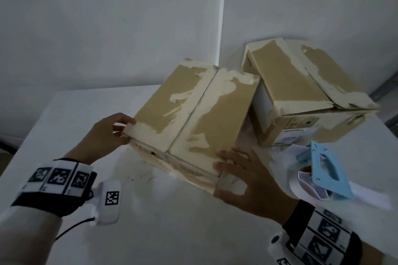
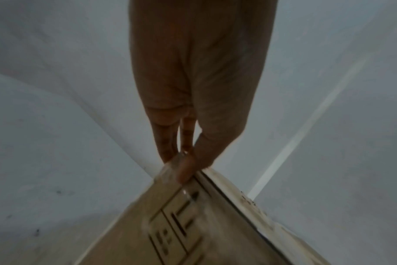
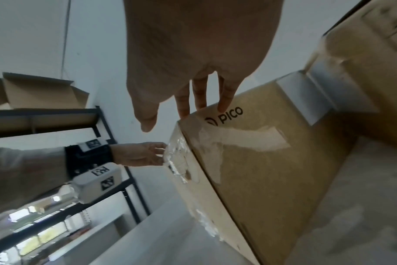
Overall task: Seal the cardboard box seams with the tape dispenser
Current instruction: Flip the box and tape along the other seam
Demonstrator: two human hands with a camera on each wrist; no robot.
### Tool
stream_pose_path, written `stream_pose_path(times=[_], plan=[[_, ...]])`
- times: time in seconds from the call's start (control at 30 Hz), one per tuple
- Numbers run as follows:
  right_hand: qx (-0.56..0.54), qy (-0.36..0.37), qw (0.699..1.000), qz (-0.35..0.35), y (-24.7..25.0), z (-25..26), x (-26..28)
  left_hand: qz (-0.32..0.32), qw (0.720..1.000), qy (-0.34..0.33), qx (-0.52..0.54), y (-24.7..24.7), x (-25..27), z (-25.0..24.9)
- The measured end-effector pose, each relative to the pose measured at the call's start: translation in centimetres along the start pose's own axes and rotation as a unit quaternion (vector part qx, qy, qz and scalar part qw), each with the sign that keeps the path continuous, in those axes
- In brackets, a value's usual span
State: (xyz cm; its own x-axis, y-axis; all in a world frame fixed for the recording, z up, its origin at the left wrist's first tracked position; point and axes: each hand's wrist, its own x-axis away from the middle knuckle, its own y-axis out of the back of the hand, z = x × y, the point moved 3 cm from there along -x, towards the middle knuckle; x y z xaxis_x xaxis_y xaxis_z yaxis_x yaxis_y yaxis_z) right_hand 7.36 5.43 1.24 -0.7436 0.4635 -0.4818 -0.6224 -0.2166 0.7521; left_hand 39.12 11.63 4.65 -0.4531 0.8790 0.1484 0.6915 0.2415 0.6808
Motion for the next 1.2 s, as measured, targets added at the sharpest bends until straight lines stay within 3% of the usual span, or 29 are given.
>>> stream_pose_path(times=[0.1,0.17,0.27,0.37,0.43,0.6,0.73,0.9,1.1,1.2], plan=[[-0.110,-0.051,0.990,0.067,0.7,0.3,-1.4,-0.135,0.990,0.050,-0.002,-0.8,0.9,-0.1],[-0.145,-0.105,0.982,0.052,1.8,-1.3,-3.1,-0.127,0.986,0.097,0.050,-3.2,1.7,-1.0],[-0.077,-0.198,0.977,-0.026,3.7,-6.1,-6.0,-0.115,0.979,0.123,0.118,-6.1,2.6,-2.4],[-0.004,-0.295,0.955,0.022,4.1,-11.4,-8.1,-0.165,0.971,0.136,0.108,-6.4,2.3,-1.9],[0.007,-0.323,0.945,0.057,3.7,-13.5,-9.2,-0.192,0.964,0.142,0.115,-5.9,2.0,-1.2],[-0.020,-0.380,0.920,0.091,3.1,-13.9,-10.7,-0.220,0.956,0.158,0.112,-4.4,1.5,-0.8],[-0.019,-0.376,0.923,0.076,3.3,-12.4,-10.6,-0.254,0.955,0.150,0.044,-2.7,1.2,-0.1],[-0.017,-0.348,0.936,0.058,3.7,-10.1,-7.8,-0.277,0.945,0.159,0.070,-1.2,2.2,0.5],[-0.017,-0.343,0.938,0.050,4.6,-8.0,-6.0,-0.252,0.953,0.167,-0.013,-0.4,2.9,0.8],[-0.028,-0.341,0.938,0.052,4.8,-7.7,-5.7,-0.210,0.958,0.174,-0.089,0.2,2.9,0.9]])
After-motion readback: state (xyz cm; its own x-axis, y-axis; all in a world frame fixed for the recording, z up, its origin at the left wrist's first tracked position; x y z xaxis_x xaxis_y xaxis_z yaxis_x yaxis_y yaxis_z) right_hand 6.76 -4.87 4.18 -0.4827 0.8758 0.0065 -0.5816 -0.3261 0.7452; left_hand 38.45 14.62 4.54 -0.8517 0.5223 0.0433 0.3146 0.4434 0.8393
